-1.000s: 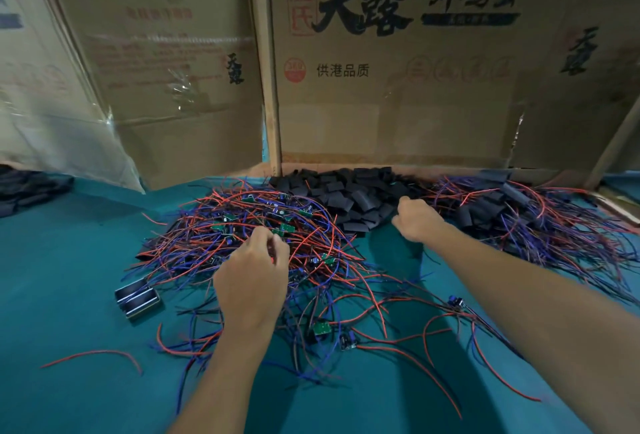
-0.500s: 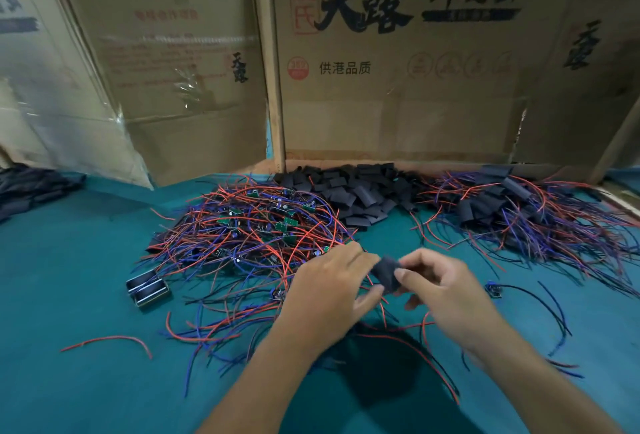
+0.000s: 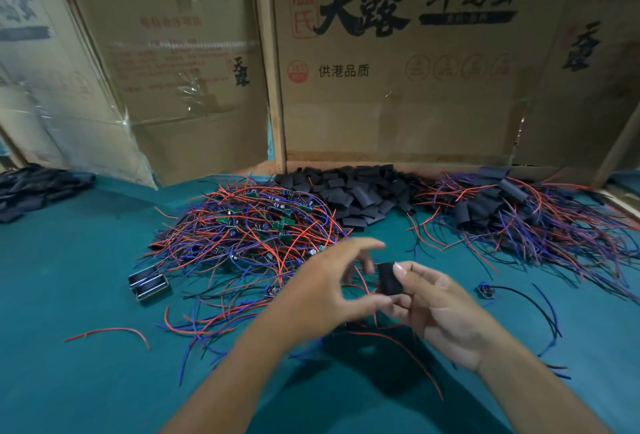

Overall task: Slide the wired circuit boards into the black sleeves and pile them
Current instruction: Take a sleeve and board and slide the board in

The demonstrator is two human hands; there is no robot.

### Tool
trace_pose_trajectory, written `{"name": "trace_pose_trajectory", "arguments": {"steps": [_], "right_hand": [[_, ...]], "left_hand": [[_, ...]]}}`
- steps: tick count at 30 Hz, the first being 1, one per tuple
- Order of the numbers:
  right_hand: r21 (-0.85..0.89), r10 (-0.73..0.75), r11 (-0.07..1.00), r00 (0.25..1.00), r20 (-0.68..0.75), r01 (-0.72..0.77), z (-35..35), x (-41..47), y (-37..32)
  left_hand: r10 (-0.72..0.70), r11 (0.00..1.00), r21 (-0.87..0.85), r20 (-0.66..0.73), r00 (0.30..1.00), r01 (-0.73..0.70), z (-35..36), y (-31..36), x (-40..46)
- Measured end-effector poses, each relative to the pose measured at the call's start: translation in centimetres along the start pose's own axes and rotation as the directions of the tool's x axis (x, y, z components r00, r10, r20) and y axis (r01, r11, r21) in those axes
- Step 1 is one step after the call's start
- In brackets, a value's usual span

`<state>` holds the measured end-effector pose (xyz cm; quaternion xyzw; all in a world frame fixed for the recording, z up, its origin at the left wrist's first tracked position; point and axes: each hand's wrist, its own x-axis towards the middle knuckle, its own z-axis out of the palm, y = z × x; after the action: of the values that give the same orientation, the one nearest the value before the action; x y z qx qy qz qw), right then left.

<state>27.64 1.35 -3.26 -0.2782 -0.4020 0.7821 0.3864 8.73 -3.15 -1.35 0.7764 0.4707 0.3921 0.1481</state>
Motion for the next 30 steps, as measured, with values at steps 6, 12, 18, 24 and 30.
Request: {"name": "trace_pose_trajectory", "arguments": {"steps": [6, 12, 18, 24, 30], "right_hand": [[-0.004, -0.014, 1.000, 1.000, -0.006, 0.014, -0.4, 0.3, 0.0], [-0.079, 0.006, 0.997, 0.999, 0.034, -0.004, -0.8, 0.8, 0.3], [-0.050, -0.016, 0.999, 1.000, 0.006, 0.017, -1.3, 1.0, 0.3], [-0.004, 0.010, 1.000, 1.000, -0.029, -0.010, -1.6, 1.1, 0.3], [0.024, 0.028, 0.999, 0.999, -0.030, -0.028, -1.6, 1.0, 0.2]], "left_hand": [[-0.373, 0.728, 0.591, -0.085, 0.924, 0.348, -7.4, -7.5, 2.8], [-0.347, 0.471, 0.871, 0.036, 0.937, 0.141, -6.4, -10.6, 3.2], [-0.266, 0.307, 0.951, 0.062, 0.962, 0.024, -7.0, -9.2, 4.0], [-0.254, 0.335, 0.922, -0.112, 0.961, 0.196, -11.0, -4.8, 4.3], [-0.185, 0.649, 0.663, -0.339, 0.922, 0.374, -13.6, -1.3, 3.2]]}}
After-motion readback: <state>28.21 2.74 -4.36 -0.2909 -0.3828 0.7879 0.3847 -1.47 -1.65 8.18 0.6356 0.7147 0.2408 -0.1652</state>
